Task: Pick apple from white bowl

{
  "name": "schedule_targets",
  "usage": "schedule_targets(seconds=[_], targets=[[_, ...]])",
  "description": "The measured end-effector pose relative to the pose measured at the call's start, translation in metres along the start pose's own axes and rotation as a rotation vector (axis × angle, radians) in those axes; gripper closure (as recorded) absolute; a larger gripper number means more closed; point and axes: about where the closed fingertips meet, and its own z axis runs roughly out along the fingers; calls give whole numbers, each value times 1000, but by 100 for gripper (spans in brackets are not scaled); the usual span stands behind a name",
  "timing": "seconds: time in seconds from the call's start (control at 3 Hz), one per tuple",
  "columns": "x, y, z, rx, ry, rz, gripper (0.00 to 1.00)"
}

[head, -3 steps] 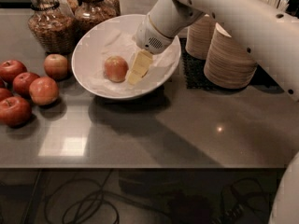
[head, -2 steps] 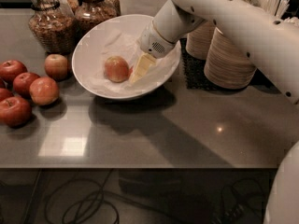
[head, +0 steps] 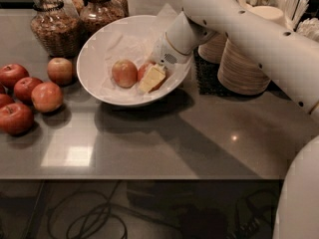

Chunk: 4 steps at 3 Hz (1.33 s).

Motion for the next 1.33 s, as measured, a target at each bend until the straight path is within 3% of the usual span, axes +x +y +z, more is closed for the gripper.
schedule_targets(seconds=[0.67,1.0,1.33], targets=[[0,0,0,0,0,0,87],[-2,1,1,-4,-1,-2,100],[-22,5,-8,-10,-39,-38,100]])
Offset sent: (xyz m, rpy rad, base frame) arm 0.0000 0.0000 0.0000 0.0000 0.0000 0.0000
